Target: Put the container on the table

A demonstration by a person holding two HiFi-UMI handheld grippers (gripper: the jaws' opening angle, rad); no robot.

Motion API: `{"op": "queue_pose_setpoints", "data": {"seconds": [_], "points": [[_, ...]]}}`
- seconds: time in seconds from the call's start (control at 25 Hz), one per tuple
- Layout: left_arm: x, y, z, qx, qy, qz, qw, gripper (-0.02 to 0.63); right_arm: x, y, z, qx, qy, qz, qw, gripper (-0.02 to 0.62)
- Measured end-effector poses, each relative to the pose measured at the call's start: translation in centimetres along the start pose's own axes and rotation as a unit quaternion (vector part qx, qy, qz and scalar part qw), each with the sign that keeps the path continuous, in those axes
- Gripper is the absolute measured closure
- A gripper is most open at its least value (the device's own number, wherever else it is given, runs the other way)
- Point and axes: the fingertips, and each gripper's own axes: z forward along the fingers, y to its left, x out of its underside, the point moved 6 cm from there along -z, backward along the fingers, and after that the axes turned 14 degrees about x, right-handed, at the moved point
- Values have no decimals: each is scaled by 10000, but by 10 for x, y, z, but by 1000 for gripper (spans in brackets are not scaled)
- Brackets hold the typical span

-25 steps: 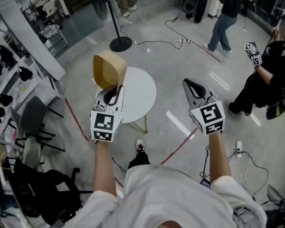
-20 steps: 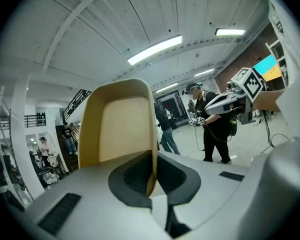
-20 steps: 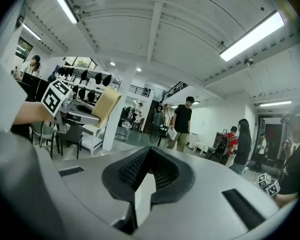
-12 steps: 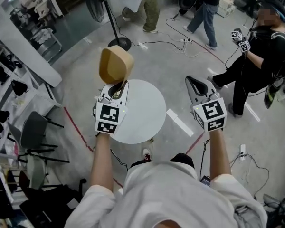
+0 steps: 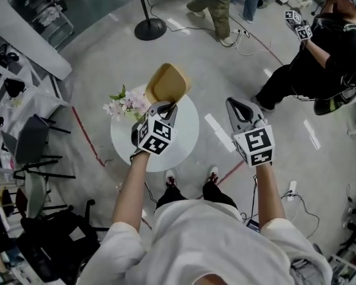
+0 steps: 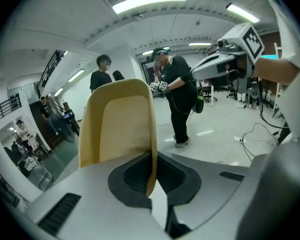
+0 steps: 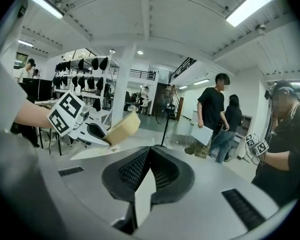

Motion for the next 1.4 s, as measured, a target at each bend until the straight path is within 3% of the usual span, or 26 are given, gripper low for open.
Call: {"op": "queue_pose_setpoints", "data": {"seconds": [0.2,0.32,0.48,0.72,0.92,1.04,1.12,1.24,1.4], "points": [[61,15,96,296,778,-642,9945,586,43,-6,50,-306,437,-52,9986,580],[97,14,144,495,1313,-934,9857,586,69,-13,64,-369,743,-1,9966,581],[144,15,196,577,2065,-1042,9712,586,96,-21,80,-390,929,155,9948,580],[191,22,239,665,3115,-680,9455,586,125,-28,94,-388,1151,268,9922,580],[203,25,252,707,3600,-83,9302,583,129,-31,98,-339,1287,288,9907,580],[193,29,247,654,3500,-117,9344,549,121,-34,97,-308,1224,337,9914,580],[183,30,234,640,3251,-270,9431,529,114,-32,94,-276,1160,305,9924,580],[162,33,200,611,2511,-892,9619,529,103,-26,87,-205,1001,270,9944,580],[120,42,137,614,1497,-1423,9765,529,74,-20,77,-140,721,159,9972,580]]}}
